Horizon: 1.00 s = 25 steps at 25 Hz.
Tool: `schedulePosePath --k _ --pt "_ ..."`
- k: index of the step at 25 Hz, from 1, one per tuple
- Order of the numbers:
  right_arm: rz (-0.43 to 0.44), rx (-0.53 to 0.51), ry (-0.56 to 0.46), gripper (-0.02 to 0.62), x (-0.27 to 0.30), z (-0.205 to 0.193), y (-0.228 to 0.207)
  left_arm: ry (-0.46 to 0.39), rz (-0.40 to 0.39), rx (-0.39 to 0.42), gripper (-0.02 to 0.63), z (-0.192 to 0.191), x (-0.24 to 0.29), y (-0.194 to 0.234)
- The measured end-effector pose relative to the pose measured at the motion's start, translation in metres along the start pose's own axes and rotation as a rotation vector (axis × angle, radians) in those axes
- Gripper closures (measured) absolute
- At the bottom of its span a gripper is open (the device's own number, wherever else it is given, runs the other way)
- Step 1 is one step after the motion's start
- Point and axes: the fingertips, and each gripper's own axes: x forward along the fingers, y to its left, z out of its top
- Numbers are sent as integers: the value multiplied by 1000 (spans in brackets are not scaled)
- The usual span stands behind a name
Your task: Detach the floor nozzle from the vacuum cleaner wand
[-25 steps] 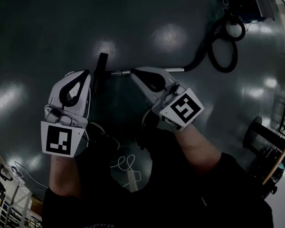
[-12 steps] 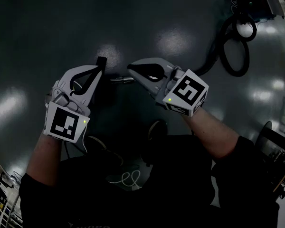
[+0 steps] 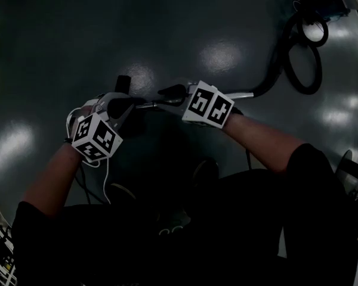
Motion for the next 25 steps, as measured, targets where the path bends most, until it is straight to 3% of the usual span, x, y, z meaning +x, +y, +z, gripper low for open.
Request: schedulePosePath --k 5,11,18,23,25 --pt "2 -168 250 419 41 -66 2 146 -62 93 484 -32 43 -19" --pt "-21 -309 397 360 73 -109 0 292 -90 185 386 -72 63 -36" --pt "10 -354 496 360 104 -142 -4 388 -111 315 359 -105 79 -60" --pt "17 -315 530 379 106 -148 -3 411 -87 400 327 -115 92 -66" --pt "18 -306 548 382 104 -145 1 431 -77 428 352 -120 93 -62"
